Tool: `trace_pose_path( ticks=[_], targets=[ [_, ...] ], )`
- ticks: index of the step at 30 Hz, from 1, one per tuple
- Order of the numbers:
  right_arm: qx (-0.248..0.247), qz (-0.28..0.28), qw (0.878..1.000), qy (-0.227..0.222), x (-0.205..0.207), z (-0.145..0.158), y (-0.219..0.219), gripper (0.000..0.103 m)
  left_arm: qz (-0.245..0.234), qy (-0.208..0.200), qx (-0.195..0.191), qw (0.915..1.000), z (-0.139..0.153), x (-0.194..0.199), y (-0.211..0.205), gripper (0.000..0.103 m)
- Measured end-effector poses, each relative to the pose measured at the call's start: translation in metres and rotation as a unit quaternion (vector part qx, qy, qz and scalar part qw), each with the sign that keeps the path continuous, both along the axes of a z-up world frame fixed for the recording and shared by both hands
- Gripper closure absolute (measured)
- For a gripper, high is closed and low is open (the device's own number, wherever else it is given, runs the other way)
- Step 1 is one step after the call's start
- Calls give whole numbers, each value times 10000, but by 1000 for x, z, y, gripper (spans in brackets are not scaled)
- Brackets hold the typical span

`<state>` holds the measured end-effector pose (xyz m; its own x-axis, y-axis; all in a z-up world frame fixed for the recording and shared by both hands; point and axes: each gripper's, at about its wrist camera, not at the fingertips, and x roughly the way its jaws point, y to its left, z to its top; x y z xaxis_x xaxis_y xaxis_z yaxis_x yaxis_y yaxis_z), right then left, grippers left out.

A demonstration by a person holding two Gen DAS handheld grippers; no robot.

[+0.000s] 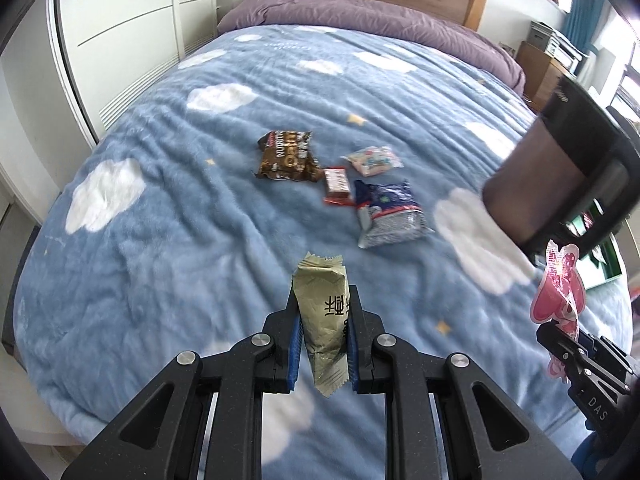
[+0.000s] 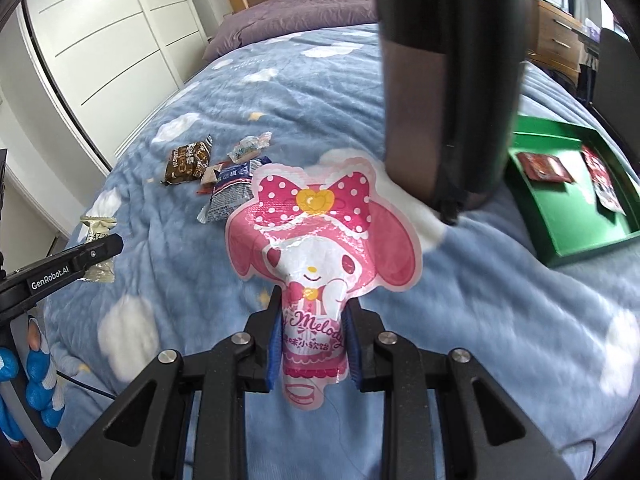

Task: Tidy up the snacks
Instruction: 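Carry the beige candy and My Melody packet over the green tray with both grippers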

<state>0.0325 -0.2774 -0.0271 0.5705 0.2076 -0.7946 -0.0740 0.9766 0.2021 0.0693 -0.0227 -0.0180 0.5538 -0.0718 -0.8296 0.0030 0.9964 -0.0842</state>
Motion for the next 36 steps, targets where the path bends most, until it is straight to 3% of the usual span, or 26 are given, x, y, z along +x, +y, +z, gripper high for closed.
trace_pose_path(
  ticks=[11, 20, 29, 36],
  targets=[
    [-4, -360, 9990, -265, -48, 25, -37, 96, -502, -195, 208, 9983, 27, -45, -43, 88],
    [20, -832, 9958, -376, -75, 30, -93, 96, -1249, -124, 310, 9916, 34, -69, -111, 88],
    [-16, -1343, 9898, -473, -81, 32, -164, 96, -2183, -115, 354, 9752, 45, -78, -206, 88],
    [-123, -1709, 9837, -549, -66, 34, -225, 96, -2934, -225, 428, 9548, 54, -71, -288, 88]
  ],
)
